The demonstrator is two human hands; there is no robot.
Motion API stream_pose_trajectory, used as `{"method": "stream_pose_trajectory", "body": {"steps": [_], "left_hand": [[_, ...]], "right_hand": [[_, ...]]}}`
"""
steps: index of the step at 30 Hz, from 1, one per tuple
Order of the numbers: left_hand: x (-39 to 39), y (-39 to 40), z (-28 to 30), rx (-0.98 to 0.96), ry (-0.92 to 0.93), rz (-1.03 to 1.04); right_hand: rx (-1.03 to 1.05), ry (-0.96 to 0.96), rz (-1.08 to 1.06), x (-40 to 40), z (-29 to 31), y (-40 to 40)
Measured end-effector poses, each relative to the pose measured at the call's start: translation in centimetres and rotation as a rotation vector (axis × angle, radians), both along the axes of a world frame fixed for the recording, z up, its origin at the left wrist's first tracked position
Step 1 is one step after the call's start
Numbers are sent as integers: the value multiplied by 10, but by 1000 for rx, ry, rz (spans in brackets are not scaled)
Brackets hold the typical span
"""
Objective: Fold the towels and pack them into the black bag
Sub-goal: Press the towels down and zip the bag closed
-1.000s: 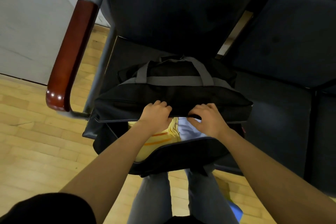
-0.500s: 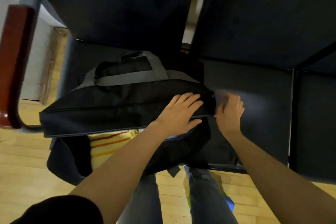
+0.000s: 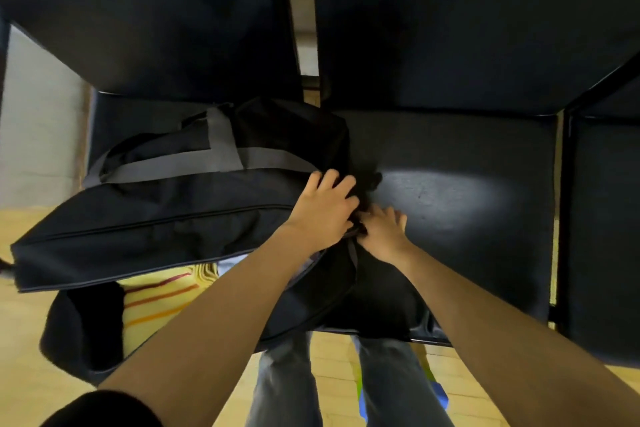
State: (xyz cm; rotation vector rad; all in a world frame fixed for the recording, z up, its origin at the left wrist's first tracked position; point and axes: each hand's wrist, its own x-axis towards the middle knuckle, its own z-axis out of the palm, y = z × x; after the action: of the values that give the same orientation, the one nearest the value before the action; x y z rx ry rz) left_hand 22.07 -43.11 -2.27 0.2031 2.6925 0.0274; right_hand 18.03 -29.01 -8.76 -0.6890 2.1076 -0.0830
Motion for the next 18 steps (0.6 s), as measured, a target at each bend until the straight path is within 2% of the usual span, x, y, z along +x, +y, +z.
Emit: {"method": "stream_pose_trajectory", "body": {"steps": [3,5,7,12,15,18], "left_hand": [[5,-7,-2,12,90,2],[11,-14,-5,29,124,26],[17,-17,-7,36,148,11],[25,-12,1,64,117,44],[26,-8,12,93,-18,91],[33,-9,19,126,-20,110]], "right_hand": [[-151,-35,-48,1,-3,1],[-249,-144,-163,1,-1,5],[-222,-213,-235,0,10,11],[-163,-92,-233,-3,45,16],[-139,-83,-255,-4,66,12],[-154,-90,-305,0,88,14]]}}
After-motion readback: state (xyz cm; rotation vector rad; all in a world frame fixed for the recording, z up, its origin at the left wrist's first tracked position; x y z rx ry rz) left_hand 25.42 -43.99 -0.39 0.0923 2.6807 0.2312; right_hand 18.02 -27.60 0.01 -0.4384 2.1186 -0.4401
